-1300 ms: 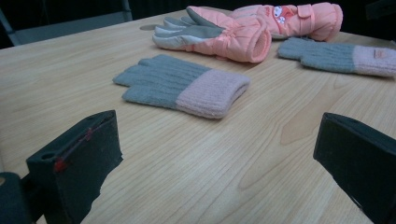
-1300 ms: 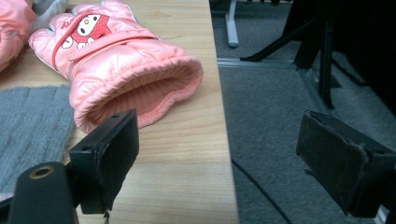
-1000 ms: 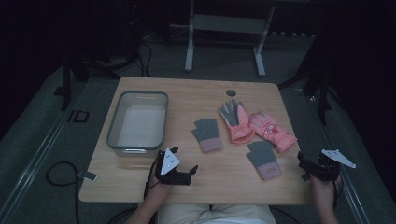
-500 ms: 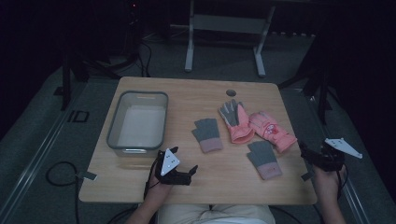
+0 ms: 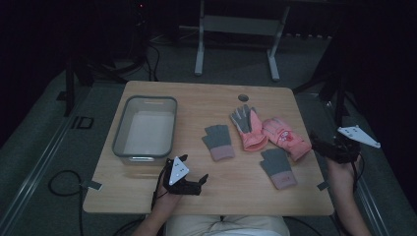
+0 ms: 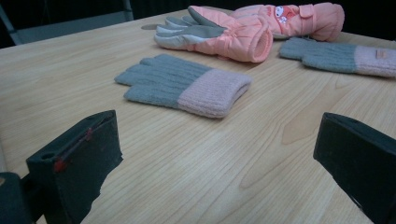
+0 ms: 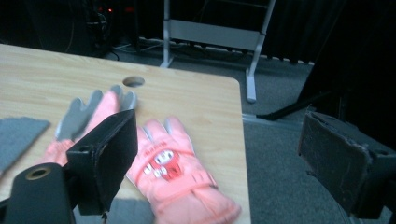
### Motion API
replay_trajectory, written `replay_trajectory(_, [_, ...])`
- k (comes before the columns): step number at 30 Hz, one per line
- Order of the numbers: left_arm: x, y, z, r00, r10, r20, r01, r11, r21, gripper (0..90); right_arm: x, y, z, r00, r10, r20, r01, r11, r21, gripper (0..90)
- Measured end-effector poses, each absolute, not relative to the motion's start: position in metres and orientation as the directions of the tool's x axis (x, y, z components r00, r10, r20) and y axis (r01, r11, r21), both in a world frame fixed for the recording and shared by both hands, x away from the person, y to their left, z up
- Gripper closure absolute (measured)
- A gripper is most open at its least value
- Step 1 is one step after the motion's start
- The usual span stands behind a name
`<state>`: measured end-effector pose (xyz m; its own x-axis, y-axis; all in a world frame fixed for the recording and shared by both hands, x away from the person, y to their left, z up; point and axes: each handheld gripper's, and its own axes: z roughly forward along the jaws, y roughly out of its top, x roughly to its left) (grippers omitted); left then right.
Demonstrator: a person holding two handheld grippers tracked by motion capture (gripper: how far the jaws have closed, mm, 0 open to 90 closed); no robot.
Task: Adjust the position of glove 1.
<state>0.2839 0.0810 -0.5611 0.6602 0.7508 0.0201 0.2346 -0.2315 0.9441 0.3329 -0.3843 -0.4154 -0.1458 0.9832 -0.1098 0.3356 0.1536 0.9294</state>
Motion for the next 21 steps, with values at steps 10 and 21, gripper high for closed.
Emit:
replay_trajectory(10, [0.284,0.081,-0.561,0.664,0.748,0.021,0.234,-0.234,0.944,0.4,0.349,-0.349,-0.395,-0.263,0.957,-0.124,0.339,0.212,0.917,14.3])
replay_trajectory(21, [0.284,0.080,-0.561,0.664,0.747,0.030,0.230,-0.242,0.943,0.4,0.366,-0.315,-0.387,-0.351,0.934,-0.064,0.367,0.200,0.908,13.9])
